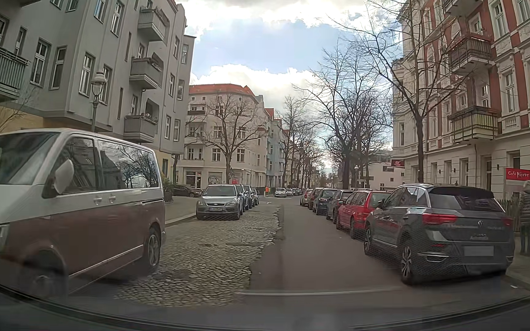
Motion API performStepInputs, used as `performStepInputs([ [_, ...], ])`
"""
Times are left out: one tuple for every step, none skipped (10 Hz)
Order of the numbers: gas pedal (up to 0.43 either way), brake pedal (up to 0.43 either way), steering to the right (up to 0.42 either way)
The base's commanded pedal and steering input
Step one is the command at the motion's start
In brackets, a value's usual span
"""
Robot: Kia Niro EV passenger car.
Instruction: Follow the waypoints while adhering to traffic rules and regulations
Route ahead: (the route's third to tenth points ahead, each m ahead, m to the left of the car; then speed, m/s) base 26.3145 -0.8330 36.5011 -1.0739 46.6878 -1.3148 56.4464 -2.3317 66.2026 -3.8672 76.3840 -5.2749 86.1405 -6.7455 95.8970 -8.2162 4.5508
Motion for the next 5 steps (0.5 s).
performStepInputs([
  [0.028, 0.024, -0.004],
  [0.028, 0.03, -0.017],
  [0.028, 0.03, -0.03],
  [0.028, 0.03, -0.028],
  [0.028, 0.03, -0.012],
])
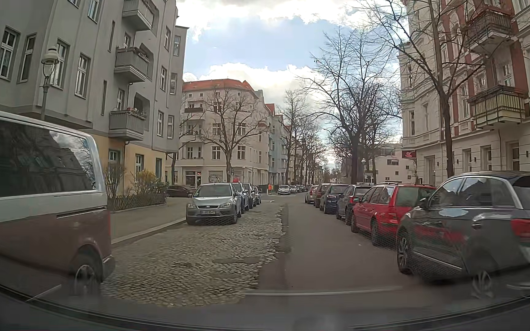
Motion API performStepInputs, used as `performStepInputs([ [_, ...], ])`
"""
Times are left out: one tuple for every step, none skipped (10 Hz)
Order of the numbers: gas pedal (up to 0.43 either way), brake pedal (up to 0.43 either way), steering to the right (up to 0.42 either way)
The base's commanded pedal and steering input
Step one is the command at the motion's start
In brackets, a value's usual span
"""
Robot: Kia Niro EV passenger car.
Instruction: Follow the waypoints while adhering to traffic rules and regulations
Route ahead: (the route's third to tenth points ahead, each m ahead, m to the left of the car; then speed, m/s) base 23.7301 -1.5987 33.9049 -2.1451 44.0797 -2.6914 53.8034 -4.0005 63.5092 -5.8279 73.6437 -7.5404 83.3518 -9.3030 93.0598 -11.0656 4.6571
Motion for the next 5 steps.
performStepInputs([
  [0.028, 0.03, 0.007],
  [0.028, 0.03, 0.015],
  [0.028, 0.03, 0.013],
  [0.028, 0.03, 0.008],
  [0.028, 0.03, 0.006],
])
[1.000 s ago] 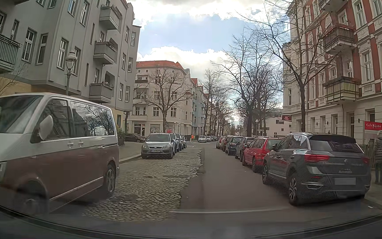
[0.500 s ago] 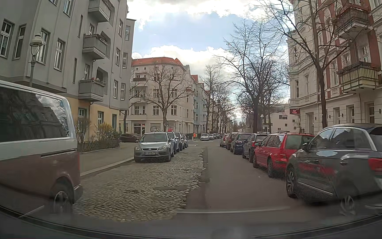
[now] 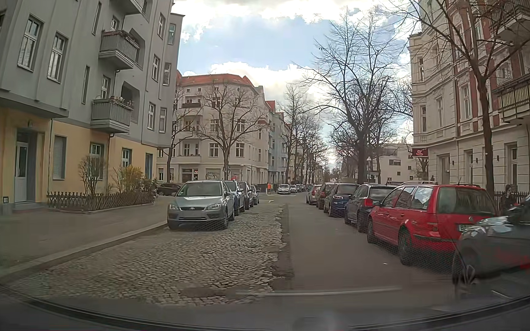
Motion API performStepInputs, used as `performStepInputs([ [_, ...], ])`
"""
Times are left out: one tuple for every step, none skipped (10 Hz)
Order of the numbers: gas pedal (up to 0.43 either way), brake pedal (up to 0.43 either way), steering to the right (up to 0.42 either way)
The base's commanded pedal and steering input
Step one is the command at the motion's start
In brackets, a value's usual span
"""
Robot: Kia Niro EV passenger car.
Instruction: Follow the waypoints while adhering to traffic rules and regulations
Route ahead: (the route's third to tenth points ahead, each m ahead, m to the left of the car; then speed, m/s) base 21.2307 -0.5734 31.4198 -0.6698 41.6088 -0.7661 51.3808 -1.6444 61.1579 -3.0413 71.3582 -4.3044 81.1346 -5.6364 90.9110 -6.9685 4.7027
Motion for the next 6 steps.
performStepInputs([
  [0.028, 0.03, 0.004],
  [0.028, 0.03, 0.006],
  [0.028, 0.03, 0.002],
  [0.028, 0.03, -0.001],
  [0.028, 0.03, -0.001],
  [0.028, 0.03, 0.005],
])
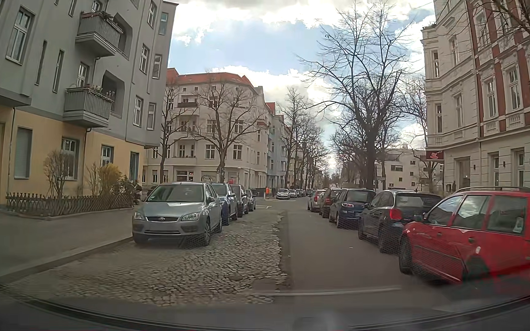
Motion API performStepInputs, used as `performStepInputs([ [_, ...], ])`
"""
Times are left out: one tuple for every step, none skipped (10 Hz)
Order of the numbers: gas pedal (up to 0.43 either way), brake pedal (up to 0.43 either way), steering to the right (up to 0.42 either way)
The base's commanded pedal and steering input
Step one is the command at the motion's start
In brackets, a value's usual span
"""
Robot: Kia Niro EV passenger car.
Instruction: Follow the waypoints while adhering to traffic rules and regulations
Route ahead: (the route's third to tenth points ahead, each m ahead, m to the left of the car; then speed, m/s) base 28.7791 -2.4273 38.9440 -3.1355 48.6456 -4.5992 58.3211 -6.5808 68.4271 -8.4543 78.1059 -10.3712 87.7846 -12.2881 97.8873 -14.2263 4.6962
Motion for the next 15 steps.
performStepInputs([
  [0.028, 0.03, 0.006],
  [0.02, 0.03, 0.006],
  [0.008, 0.03, 0.001],
  [0.0, 0.03, -0.002],
  [0.008, 0.03, -0.002],
  [0.008, 0.03, 0.009],
  [0.008, 0.03, 0.015],
  [0.008, 0.03, 0.015],
  [0.008, 0.03, 0.013],
  [0.02, 0.03, 0.01],
  [0.008, 0.03, 0.004],
  [0.02, 0.03, -0.001],
  [0.008, 0.03, -0.004],
  [0.008, 0.03, -0.004],
  [0.008, 0.03, -0.002],
])
